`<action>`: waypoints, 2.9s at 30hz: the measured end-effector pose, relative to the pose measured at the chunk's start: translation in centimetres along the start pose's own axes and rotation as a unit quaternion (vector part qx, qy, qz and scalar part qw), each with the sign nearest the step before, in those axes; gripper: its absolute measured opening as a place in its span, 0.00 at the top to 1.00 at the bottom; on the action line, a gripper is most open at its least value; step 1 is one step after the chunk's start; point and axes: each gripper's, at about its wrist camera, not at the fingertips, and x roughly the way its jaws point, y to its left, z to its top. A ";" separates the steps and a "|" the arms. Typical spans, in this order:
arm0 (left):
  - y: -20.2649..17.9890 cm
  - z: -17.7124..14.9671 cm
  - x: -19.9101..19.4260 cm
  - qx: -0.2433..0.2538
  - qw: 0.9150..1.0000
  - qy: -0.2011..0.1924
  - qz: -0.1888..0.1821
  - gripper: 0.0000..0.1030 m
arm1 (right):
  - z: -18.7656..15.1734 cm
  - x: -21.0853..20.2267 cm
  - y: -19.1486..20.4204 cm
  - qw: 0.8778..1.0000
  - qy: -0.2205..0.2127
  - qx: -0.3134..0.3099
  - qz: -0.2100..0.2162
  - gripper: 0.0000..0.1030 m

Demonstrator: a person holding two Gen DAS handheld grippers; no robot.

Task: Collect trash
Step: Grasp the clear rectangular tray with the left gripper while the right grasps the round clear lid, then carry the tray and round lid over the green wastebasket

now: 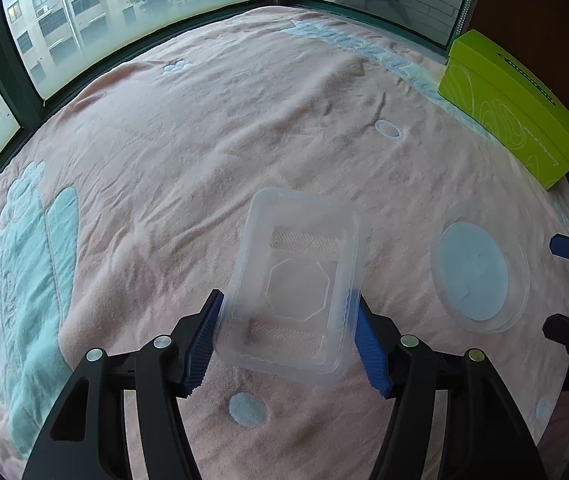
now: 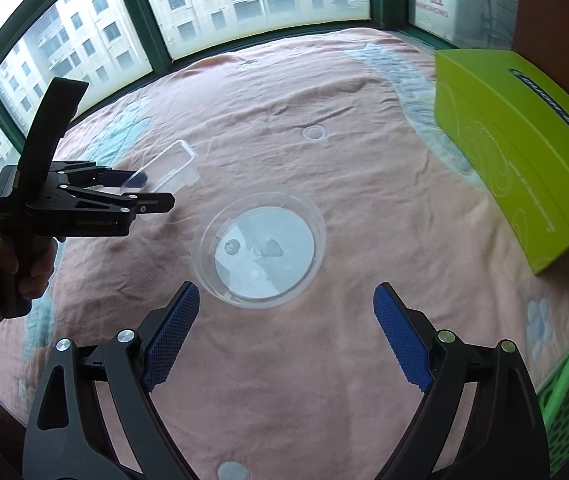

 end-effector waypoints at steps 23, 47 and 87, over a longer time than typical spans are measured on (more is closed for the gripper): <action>1.6 -0.5 -1.4 -0.013 1.000 -0.008 0.019 0.44 | 1.7 4.6 3.1 0.998 0.019 -0.055 -0.034 0.08; 1.1 -0.7 -2.2 -0.017 1.000 -0.010 0.020 0.44 | 1.6 4.3 2.3 0.999 0.020 -0.009 -0.024 0.11; -15.9 -2.8 -12.2 0.029 0.995 -0.087 -0.040 0.44 | -7.7 -13.9 -5.5 0.986 -0.074 0.110 -0.104 0.10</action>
